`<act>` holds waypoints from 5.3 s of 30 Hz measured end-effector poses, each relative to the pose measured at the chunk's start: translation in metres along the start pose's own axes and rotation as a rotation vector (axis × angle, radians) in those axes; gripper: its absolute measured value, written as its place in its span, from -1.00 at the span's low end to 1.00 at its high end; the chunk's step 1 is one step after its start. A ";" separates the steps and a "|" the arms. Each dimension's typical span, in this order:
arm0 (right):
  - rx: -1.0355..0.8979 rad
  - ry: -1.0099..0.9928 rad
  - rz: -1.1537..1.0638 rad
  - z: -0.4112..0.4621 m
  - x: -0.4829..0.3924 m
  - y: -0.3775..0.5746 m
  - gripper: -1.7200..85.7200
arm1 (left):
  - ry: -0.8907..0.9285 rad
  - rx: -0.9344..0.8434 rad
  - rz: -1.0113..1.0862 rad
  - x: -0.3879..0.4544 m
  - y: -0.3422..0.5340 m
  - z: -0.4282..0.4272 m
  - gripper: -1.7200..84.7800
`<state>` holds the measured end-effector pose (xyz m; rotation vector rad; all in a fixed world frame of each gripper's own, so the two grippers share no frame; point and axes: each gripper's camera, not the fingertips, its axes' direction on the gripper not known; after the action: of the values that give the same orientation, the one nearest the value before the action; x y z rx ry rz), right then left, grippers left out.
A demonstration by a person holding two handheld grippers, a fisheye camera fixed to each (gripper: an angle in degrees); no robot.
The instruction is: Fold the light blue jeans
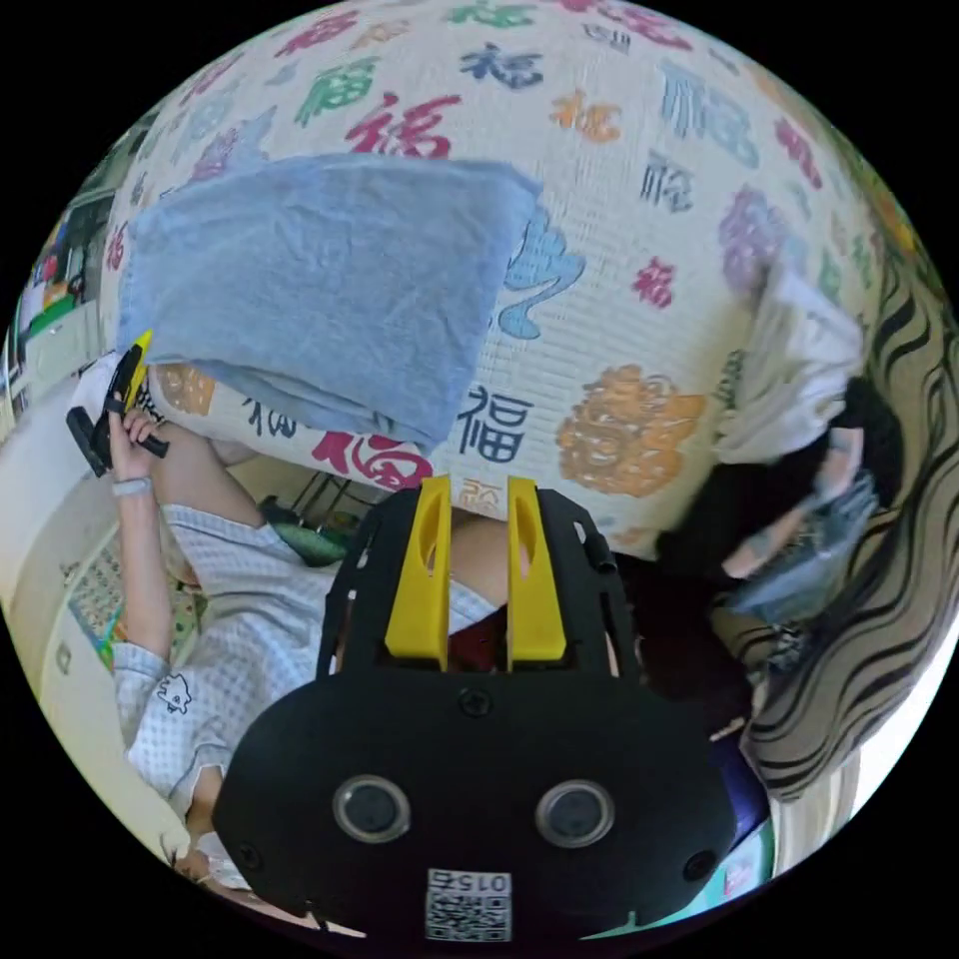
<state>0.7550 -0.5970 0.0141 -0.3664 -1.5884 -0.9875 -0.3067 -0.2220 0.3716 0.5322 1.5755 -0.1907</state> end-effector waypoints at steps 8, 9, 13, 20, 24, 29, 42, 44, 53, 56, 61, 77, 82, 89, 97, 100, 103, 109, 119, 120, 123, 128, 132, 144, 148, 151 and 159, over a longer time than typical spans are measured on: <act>0.219 0.163 -0.024 -0.081 0.005 0.088 -0.77 | -0.062 0.008 0.070 0.005 0.060 -0.008 -0.86; 0.234 0.153 -0.024 -0.082 0.007 0.092 -0.77 | -0.070 -0.012 0.071 0.003 0.062 -0.002 -0.85; 0.437 -0.057 -0.074 -0.060 0.027 0.118 -0.76 | -0.086 -0.024 0.070 0.013 0.080 0.013 -0.82; 0.628 -0.493 0.067 0.080 0.088 0.166 -0.70 | -0.162 -0.093 0.675 0.181 0.088 0.076 -0.74; 0.696 -0.801 0.106 0.124 0.103 0.189 -0.68 | -0.117 -0.223 0.862 0.283 0.085 0.171 -0.70; 0.759 -0.833 0.202 0.143 0.119 0.229 -0.69 | -0.273 -0.461 0.928 0.387 0.109 0.351 -0.66; 0.787 -0.940 0.063 0.153 0.095 0.279 -0.85 | -0.889 -0.565 0.947 0.426 0.143 0.536 -0.80; 0.846 -0.989 0.076 0.153 0.099 0.305 -0.86 | -0.808 -0.567 1.020 0.434 0.142 0.532 -0.86; 1.075 -0.708 0.163 0.110 0.111 0.441 -0.88 | -0.024 -0.689 0.929 0.488 0.109 0.480 -0.87; 1.102 -0.537 0.118 0.078 0.079 0.475 -0.88 | 0.176 -0.715 0.924 0.486 0.089 0.454 -0.87; 1.160 -0.380 -0.063 0.051 -0.034 0.474 -0.87 | 0.375 -0.686 0.818 0.421 0.016 0.404 -0.87; 0.766 -0.202 -0.420 0.112 -0.290 0.309 -0.79 | 0.326 -0.608 0.466 0.168 -0.132 0.364 -0.84; 0.820 -0.211 -0.476 0.107 -0.280 0.324 -0.78 | 0.331 -0.541 0.500 0.151 -0.134 0.324 -0.80; 0.770 -0.201 -0.206 0.137 -0.227 0.280 -0.92 | 0.291 -0.521 0.715 0.158 -0.060 0.271 -0.74; 0.562 -0.179 -0.257 0.204 -0.242 0.249 -0.97 | 0.030 -0.468 0.673 0.109 -0.016 0.260 -0.79; 0.742 -0.277 -0.276 0.187 -0.228 0.269 -0.97 | 0.000 -0.447 0.712 0.105 0.000 0.235 -0.78; 0.929 -0.269 -0.203 0.164 -0.204 0.276 -0.97 | 0.010 -0.445 0.706 0.100 0.010 0.219 -0.76; 0.727 -0.139 -0.110 0.181 -0.169 0.201 -0.97 | 0.013 -0.307 0.678 0.097 0.012 0.190 -0.76; 0.831 -0.320 -0.210 0.189 -0.091 0.169 -0.93 | 0.082 -0.268 0.577 0.060 -0.028 0.137 -0.70; 0.859 -0.385 -0.205 0.188 -0.078 0.168 -0.90 | 0.086 -0.252 0.561 0.055 -0.034 0.132 -0.68; 0.879 -0.662 -0.137 0.194 -0.013 0.142 -0.77 | 0.130 -0.340 0.484 0.031 -0.060 0.136 -0.63; 0.817 -0.818 -0.072 0.211 0.049 0.080 -0.69 | 0.231 -0.519 0.437 0.008 -0.073 0.162 -0.59; 0.719 -0.914 -0.103 0.225 0.067 0.031 -0.66 | 0.226 -0.552 0.472 0.007 -0.075 0.159 -0.58; 0.467 -1.030 -0.337 0.254 0.077 -0.069 -0.65 | 0.409 -0.685 0.460 -0.009 -0.066 0.121 -0.58; 0.439 -1.035 -0.318 0.264 0.062 -0.102 -0.70 | 0.462 -0.687 0.428 -0.008 -0.060 0.112 -0.63; 0.465 -1.026 -0.255 0.270 0.052 -0.113 -0.77 | 0.483 -0.693 0.380 -0.010 -0.054 0.101 -0.68; 0.668 -0.958 -0.416 0.237 -0.019 -0.093 -0.82 | 0.491 -0.550 0.527 0.001 -0.043 -0.010 -0.75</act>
<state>0.5398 -0.4678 -0.0332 -0.0103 -2.8301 -0.5039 -0.3348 -0.2551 0.3630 0.5567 1.7971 0.8062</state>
